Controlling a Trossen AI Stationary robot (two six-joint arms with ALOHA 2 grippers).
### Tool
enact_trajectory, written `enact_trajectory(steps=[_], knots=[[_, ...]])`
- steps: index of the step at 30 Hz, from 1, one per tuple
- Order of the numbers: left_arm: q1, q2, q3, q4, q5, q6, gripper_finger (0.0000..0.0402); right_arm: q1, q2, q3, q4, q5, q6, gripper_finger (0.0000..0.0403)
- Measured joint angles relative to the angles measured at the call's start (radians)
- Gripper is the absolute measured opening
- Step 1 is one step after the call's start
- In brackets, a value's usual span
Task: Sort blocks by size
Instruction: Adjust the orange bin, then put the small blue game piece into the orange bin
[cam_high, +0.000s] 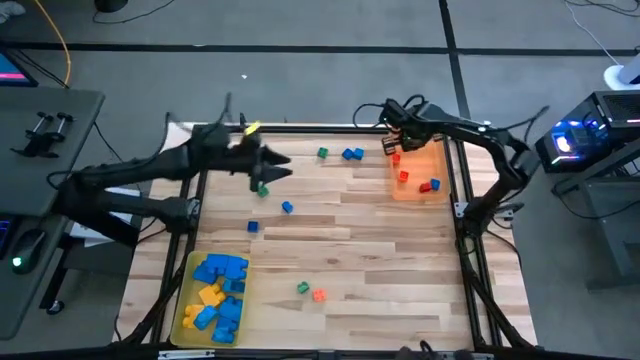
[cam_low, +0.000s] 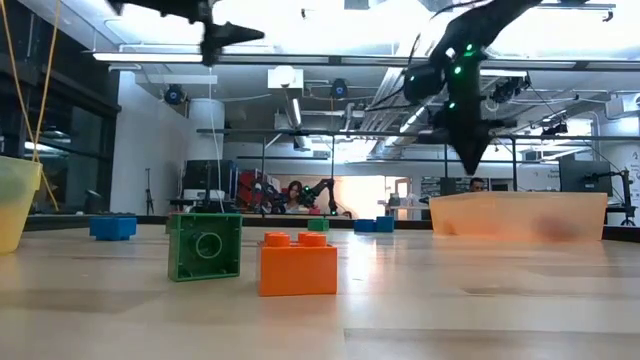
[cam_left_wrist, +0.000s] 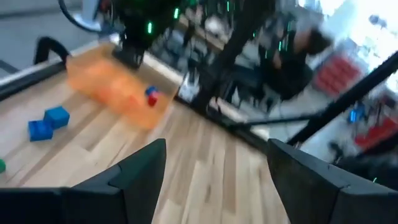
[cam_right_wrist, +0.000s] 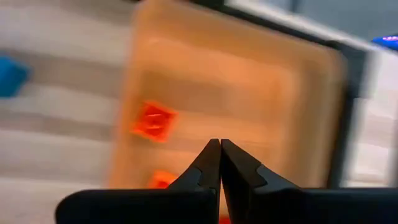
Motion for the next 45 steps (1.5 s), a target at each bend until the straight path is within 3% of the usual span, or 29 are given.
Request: enact_trajectory(steps=[5,11,34,37,42,45], knots=[[-0.068,-0.176,-0.127,0.062,-0.139,-0.102,0.0261,0.024,0.104,0.0,0.022,-0.051,-0.005,0.0002],[-0.085,-0.281,-0.157,0.063,-0.174,-0.118,0.0261,0.083,0.179,0.0,0.053,-0.058,0.036,0.0001],[-0.084,-0.3,-0.157,0.026,-0.171,-0.098,0.0261,0.19,0.185,0.0,0.297,-0.164,0.199,0.0],[-0.084,-0.3,-0.157,0.027,-0.164,-0.093,0.0261,0.186,0.147,0.0,0.22,-0.156,0.191,0.0],[-0.051,-0.262,-0.153,0.018,-0.18,-0.039,0.0261,0.173,-0.046,0.0,0.102,-0.072,0.171,0.0],[-0.019,-0.161,-0.083,-0.154,-0.107,0.079,0.0261,0.173,-0.183,0.0,0.07,-0.062,0.172,0.0]])
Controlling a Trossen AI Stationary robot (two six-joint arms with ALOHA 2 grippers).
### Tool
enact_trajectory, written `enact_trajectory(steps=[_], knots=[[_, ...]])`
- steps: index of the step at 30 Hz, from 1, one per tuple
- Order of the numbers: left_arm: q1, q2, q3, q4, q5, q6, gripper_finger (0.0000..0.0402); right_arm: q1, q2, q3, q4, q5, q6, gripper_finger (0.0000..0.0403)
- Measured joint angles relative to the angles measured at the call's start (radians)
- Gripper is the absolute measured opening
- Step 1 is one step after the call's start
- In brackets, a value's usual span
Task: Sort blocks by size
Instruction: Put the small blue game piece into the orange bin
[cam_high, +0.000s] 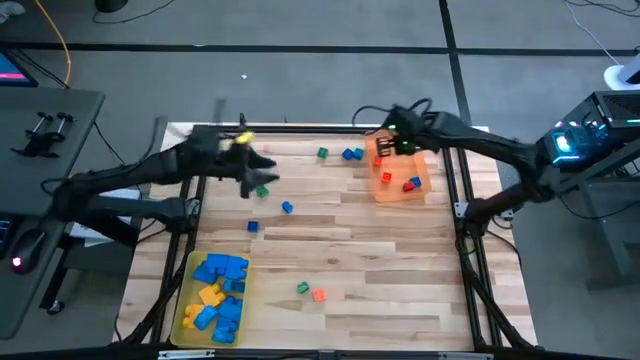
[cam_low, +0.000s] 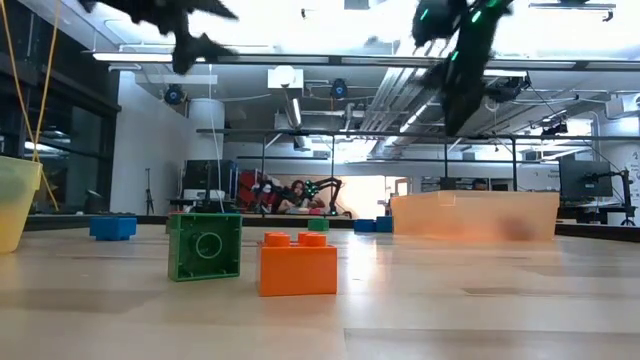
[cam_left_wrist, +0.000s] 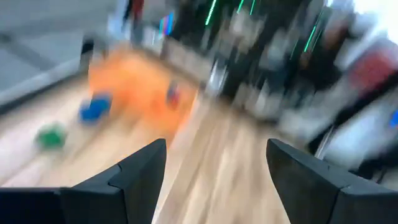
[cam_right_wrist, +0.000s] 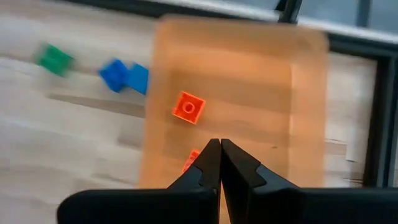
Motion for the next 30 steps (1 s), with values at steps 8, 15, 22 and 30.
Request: enact_trajectory(steps=[8,15,22,30], knots=[[-0.067,0.393,0.229,-0.604,-0.046,0.699,0.0261,0.077,-0.226,0.0,-0.025,0.039,0.048,0.0],[-0.101,0.607,0.228,-0.509,-0.199,0.97,0.0261,0.153,-0.219,0.0,-0.025,0.088,0.052,0.0],[-0.125,0.718,0.229,-0.473,-0.2,1.078,0.0261,0.194,-0.176,0.0,-0.029,0.095,0.046,0.0],[-0.146,0.838,0.229,-0.375,-0.196,1.1,0.0261,0.224,-0.17,0.001,-0.035,0.093,0.052,0.0]])
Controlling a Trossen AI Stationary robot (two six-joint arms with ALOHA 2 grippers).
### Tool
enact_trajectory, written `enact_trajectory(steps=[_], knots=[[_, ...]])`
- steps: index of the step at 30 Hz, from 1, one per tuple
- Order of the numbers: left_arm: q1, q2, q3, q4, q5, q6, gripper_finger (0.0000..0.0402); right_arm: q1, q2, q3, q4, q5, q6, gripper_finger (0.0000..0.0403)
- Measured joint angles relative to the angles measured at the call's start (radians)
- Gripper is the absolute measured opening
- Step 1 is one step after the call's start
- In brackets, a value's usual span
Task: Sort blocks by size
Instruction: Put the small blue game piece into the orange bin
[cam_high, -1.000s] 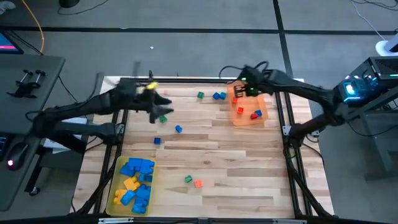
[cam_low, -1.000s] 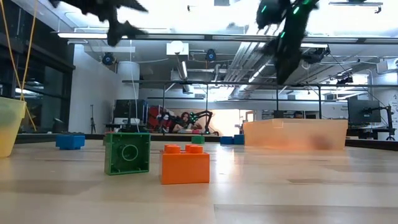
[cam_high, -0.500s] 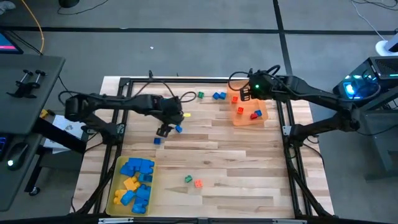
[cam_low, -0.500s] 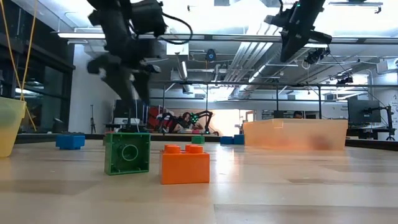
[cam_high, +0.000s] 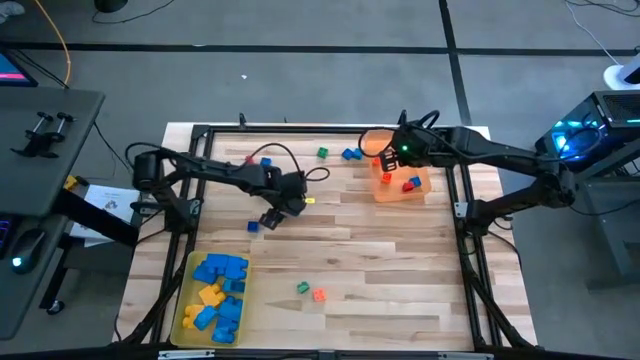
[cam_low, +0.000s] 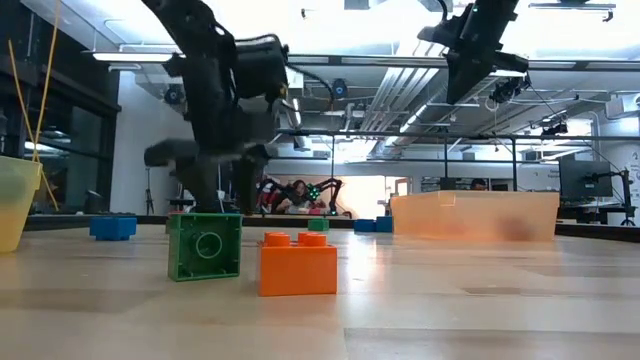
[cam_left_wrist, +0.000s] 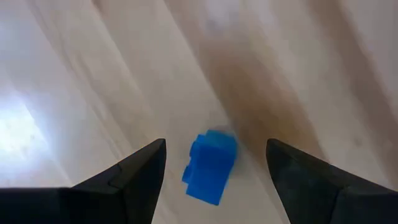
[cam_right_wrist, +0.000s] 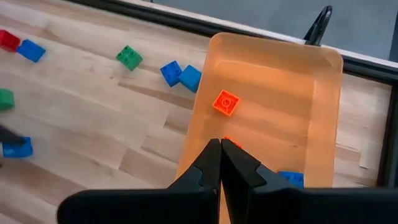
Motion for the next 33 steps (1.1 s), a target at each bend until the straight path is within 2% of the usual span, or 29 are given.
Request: enact_trajectory(steps=[4,8,11,15,18,21,28,31,33], knots=[[0.001,0.063,0.0,-0.001,-0.061,-0.023,0.0259,0.022,0.0,0.0,-0.014,-0.011,0.008,0.0],[0.0,0.086,0.004,-0.006,-0.065,-0.041,0.0227,0.048,0.0,0.0,-0.027,-0.012,0.044,0.0],[-0.001,0.089,0.008,-0.01,-0.052,-0.053,0.0169,0.067,0.0,0.0,-0.043,-0.012,0.062,0.0],[0.003,0.096,0.054,0.038,-0.015,-0.113,0.0058,0.104,-0.004,0.0,-0.042,-0.01,0.097,0.0],[0.006,0.092,0.104,0.116,0.003,-0.186,0.0058,0.144,-0.023,0.0,-0.006,-0.01,0.133,0.0],[0.011,0.095,0.163,0.261,0.012,-0.283,0.006,0.185,-0.053,0.0,0.078,0.0,0.174,0.0],[0.029,0.111,0.253,0.797,0.049,-0.571,0.0066,0.263,-0.125,0.0,0.361,0.137,0.192,0.0],[0.046,0.161,0.302,0.888,0.1,-0.682,0.0064,0.279,-0.137,0.0,0.438,0.189,0.173,0.0],[0.051,0.213,0.344,0.881,0.109,-0.706,0.0064,0.283,-0.139,0.0,0.46,0.207,0.16,0.0]])
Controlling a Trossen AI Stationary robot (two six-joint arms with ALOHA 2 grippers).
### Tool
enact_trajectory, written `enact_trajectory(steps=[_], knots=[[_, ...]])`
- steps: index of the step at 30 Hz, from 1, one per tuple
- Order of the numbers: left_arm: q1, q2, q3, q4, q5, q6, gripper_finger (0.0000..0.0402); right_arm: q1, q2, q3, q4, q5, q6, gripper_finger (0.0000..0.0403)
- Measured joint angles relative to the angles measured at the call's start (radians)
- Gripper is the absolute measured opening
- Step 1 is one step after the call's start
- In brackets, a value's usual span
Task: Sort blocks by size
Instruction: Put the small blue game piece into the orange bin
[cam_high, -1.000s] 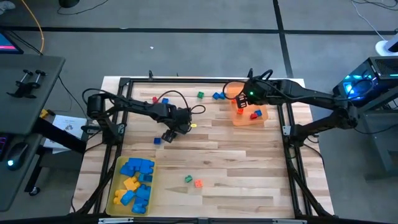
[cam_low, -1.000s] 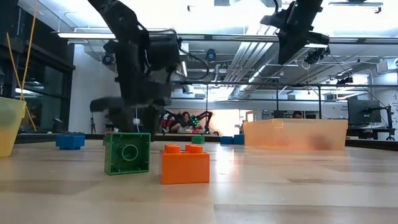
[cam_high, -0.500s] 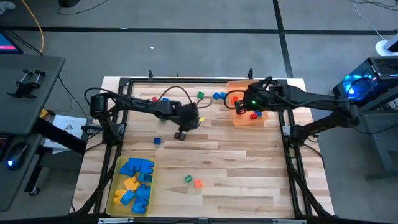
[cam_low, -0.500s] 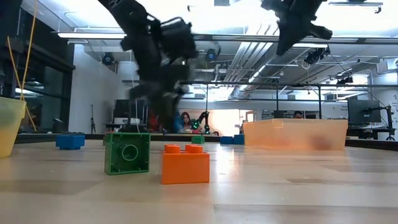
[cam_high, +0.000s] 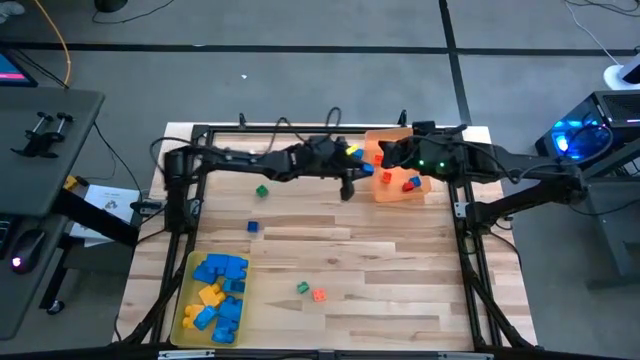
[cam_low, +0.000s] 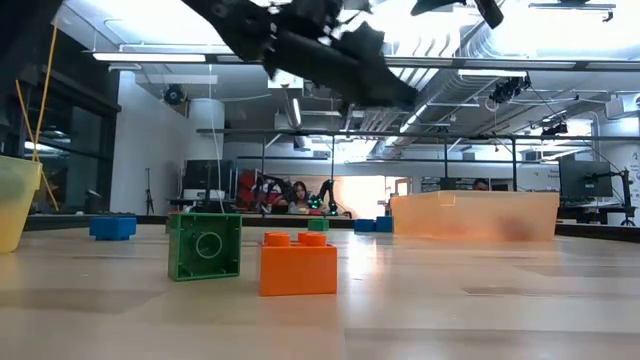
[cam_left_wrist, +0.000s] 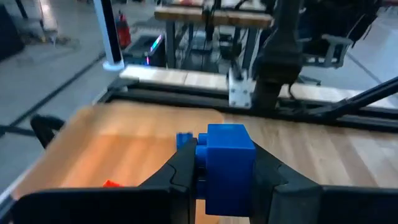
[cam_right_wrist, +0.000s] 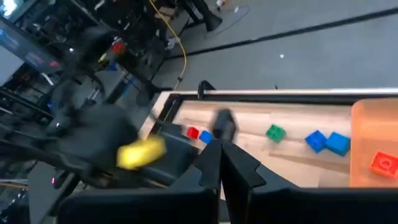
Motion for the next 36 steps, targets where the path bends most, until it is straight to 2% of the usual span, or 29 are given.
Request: enact_trajectory(steps=[11,17,22,23,26,31,33,36], knots=[[-0.002,0.314,0.367,-0.106,-0.014,0.002,0.0081,0.0,0.0,0.0,0.009,0.033,0.015,0.0],[-0.001,0.358,0.463,-0.181,-0.045,0.005,0.0151,0.0,0.0,0.0,0.013,0.033,0.014,0.0],[0.004,0.346,0.467,-0.202,-0.103,0.005,0.0216,0.0,0.0,0.0,0.014,0.033,-0.017,0.0],[0.008,0.329,0.467,-0.251,-0.097,0.005,0.0227,0.0,0.0,0.0,0.014,0.033,-0.027,0.0],[0.028,0.256,0.468,-0.487,-0.043,0.037,0.0244,0.0,0.0,0.0,0.013,0.033,-0.044,0.0],[0.082,0.148,0.441,-1.03,0.087,0.126,0.0247,-0.01,0.0,0.0,0.012,0.032,-0.112,0.0],[0.103,0.093,0.366,-1.135,0.172,0.12,0.0247,-0.015,0.0,0.0,0.002,0.03,-0.132,0.0],[0.111,-0.068,0.154,-1.102,0.243,0.055,0.0247,-0.022,0.0,0.0,-0.022,0.029,-0.155,0.0]])
